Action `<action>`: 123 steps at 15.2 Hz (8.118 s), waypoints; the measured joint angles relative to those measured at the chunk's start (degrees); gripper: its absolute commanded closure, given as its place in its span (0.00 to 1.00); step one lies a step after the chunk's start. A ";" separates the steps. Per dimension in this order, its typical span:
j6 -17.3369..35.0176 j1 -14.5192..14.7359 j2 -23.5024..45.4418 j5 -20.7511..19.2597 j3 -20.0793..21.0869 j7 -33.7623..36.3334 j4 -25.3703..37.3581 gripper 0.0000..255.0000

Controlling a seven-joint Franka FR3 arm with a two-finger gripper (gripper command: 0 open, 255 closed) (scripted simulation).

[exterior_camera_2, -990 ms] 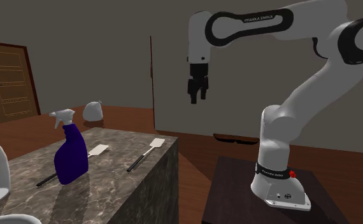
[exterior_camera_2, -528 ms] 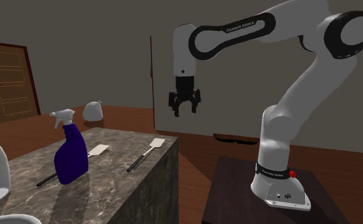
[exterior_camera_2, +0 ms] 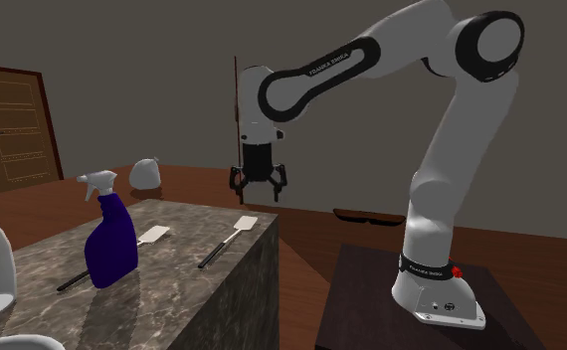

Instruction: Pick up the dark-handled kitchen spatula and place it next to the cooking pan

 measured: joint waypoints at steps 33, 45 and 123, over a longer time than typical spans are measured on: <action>16.22 -2.69 23.98 -8.52 2.77 32.70 7.64 1.00; 8.12 -3.23 19.02 -5.82 3.05 31.18 11.31 1.00; 5.85 13.40 31.87 -16.58 13.76 62.94 24.86 0.00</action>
